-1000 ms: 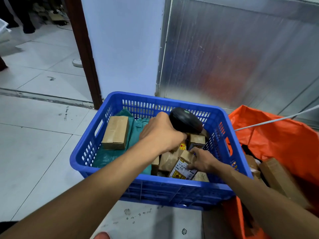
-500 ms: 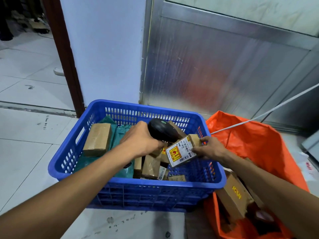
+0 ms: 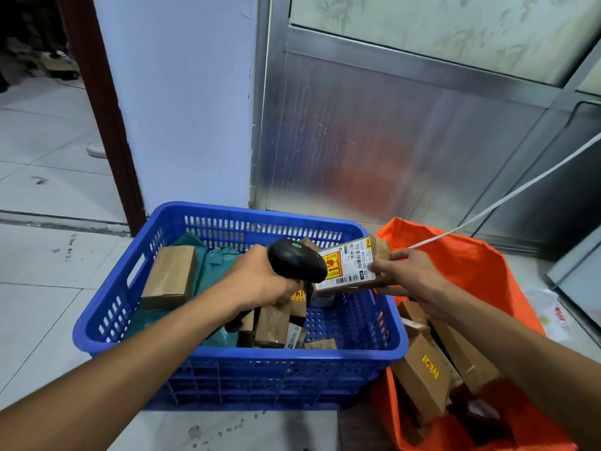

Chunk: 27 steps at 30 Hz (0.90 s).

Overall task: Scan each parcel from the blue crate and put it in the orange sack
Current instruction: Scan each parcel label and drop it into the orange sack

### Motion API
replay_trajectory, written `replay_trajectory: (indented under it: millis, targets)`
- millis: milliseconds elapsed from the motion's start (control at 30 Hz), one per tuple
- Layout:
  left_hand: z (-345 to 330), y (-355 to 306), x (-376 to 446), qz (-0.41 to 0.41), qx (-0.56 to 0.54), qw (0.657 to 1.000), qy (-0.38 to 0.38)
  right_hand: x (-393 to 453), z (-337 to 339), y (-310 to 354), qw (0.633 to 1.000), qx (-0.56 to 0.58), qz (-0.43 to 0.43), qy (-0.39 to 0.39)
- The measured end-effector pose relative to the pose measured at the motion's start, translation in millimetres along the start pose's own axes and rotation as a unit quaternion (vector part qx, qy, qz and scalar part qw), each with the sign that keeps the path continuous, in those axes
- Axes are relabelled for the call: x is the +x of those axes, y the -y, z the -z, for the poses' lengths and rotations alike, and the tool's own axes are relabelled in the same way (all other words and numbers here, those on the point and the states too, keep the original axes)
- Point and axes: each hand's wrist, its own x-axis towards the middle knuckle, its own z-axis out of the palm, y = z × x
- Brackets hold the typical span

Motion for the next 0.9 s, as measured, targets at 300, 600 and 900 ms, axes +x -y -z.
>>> replay_trajectory:
  millis: [300,600,900]
  targets:
    - [-3,-1,-7,0.051,-0.139,0.987,0.063,-36,0,-9,0.982,0.188,0.023,0.019]
    - [-10,-1,-12,0.074,-0.205,0.975,0.043,-25,-11,-28,0.963,0.263,0.044,0.024]
    - [-21,-3,-13,0.082,-0.211,0.974,0.034,-32,-20,-33,0.969,0.187,0.160,0.009]
